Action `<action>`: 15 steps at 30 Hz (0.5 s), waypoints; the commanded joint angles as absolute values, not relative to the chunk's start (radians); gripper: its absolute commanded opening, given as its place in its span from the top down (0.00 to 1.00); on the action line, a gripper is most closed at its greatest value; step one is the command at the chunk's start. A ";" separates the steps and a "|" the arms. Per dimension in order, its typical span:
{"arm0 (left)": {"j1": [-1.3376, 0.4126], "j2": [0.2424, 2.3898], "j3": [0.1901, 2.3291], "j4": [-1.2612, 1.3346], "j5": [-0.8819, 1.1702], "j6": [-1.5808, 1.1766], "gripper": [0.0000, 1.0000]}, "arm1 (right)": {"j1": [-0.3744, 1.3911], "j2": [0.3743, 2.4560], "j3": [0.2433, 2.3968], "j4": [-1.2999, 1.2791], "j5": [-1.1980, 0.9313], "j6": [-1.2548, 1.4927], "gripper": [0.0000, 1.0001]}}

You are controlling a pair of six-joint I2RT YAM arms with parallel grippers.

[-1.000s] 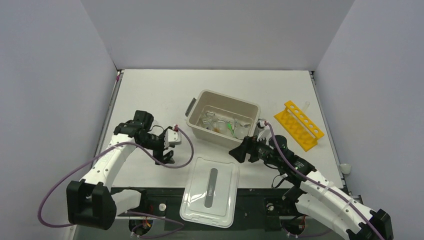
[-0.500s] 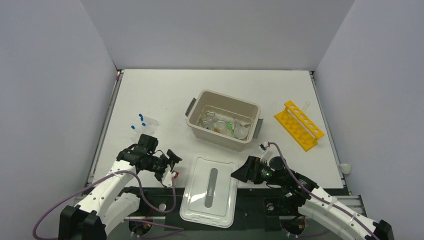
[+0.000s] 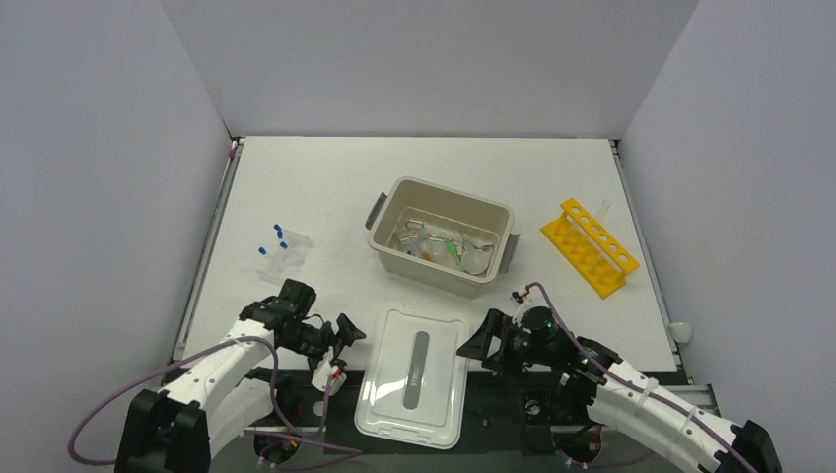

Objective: Organize the chemistry lab equipment
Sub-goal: Pick up the storage box lid at the center of the board.

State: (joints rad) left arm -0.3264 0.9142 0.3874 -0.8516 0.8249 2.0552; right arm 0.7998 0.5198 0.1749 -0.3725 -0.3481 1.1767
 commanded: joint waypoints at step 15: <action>-0.427 1.183 0.213 -0.450 1.055 2.668 0.26 | 0.805 0.776 0.194 -0.173 -0.436 1.227 0.17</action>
